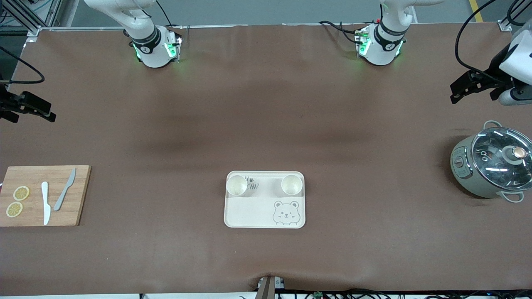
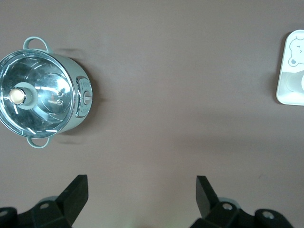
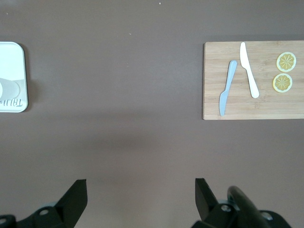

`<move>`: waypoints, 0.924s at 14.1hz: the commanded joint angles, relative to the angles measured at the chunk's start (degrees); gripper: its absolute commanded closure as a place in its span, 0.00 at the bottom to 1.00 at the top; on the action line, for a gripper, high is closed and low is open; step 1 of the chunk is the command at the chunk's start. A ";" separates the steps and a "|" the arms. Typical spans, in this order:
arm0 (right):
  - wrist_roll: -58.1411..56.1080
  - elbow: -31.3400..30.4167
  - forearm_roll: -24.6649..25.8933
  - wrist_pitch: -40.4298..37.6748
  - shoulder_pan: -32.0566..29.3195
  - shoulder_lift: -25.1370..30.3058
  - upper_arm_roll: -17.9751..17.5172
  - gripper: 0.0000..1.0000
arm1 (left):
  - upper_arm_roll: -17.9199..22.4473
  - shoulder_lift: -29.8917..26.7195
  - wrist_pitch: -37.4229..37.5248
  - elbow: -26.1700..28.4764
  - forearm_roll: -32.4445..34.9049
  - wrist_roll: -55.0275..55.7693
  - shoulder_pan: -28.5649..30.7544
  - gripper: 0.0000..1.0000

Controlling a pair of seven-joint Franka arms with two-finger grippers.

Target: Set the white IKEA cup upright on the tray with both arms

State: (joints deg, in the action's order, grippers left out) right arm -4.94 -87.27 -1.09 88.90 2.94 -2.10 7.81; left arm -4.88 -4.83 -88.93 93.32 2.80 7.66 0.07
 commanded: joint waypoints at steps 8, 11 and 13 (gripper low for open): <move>-0.33 0.70 0.83 -1.71 -0.04 0.25 0.02 0.00 | 0.14 1.14 0.86 -3.23 -1.66 -0.27 0.37 0.00; -0.33 0.70 0.92 -1.80 -0.13 0.25 0.10 0.00 | 0.05 1.14 1.30 -3.41 -1.65 -0.27 0.19 0.00; -0.33 0.70 0.83 -2.32 -0.22 0.25 0.10 0.00 | -0.04 1.14 2.09 -3.50 -1.57 -0.27 0.10 0.00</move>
State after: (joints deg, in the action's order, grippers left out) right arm -4.95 -87.27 -1.08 87.85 2.88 -2.10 7.95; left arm -4.81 -4.32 -88.62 91.56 2.38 7.65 0.09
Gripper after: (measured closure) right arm 0.000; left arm 0.000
